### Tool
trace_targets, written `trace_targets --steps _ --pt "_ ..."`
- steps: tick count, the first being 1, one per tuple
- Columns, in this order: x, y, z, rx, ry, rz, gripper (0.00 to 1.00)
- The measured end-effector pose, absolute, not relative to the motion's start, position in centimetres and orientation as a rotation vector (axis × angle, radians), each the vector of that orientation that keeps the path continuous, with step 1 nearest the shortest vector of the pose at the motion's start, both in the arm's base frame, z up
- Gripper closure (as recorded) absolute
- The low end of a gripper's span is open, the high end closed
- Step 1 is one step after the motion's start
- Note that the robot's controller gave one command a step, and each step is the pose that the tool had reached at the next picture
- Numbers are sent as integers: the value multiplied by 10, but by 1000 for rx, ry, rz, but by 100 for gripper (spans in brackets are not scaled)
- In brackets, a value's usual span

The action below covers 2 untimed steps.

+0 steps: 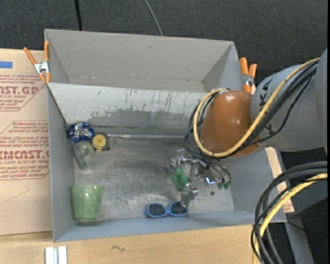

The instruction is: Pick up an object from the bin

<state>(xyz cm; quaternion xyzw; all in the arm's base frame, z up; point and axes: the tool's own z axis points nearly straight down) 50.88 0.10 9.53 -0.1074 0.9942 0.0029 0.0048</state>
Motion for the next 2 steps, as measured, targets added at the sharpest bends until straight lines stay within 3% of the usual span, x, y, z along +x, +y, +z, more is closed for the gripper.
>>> trace_targets --steps 1,2 --pt "543 -48 71 -615 3075 0 0" --pt "485 -30 114 -867 3020 2 0"
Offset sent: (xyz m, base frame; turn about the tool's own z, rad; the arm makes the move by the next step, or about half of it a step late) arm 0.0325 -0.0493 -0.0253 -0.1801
